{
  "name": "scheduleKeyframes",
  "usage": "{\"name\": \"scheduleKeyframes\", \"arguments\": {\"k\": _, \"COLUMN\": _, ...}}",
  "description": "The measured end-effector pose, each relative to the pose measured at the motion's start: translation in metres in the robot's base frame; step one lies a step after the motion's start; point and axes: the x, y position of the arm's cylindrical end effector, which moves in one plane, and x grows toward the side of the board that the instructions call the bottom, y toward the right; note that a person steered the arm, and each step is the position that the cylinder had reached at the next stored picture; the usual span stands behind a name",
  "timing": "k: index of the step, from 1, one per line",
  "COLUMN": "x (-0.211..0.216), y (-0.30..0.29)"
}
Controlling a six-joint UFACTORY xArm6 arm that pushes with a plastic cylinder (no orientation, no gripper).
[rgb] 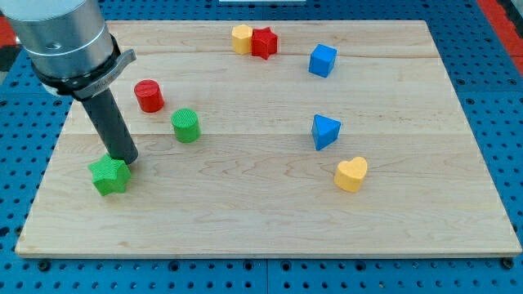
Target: Place the green star to the bottom side of the green circle vertcially
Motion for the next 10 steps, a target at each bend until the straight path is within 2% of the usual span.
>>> {"name": "scheduleKeyframes", "arguments": {"k": 4, "x": -0.001, "y": -0.016}}
{"name": "scheduleKeyframes", "arguments": {"k": 5, "x": -0.018, "y": -0.006}}
{"name": "scheduleKeyframes", "arguments": {"k": 6, "x": -0.019, "y": -0.02}}
{"name": "scheduleKeyframes", "arguments": {"k": 7, "x": 0.03, "y": -0.066}}
{"name": "scheduleKeyframes", "arguments": {"k": 8, "x": 0.074, "y": -0.059}}
{"name": "scheduleKeyframes", "arguments": {"k": 9, "x": 0.069, "y": 0.002}}
{"name": "scheduleKeyframes", "arguments": {"k": 10, "x": 0.065, "y": -0.018}}
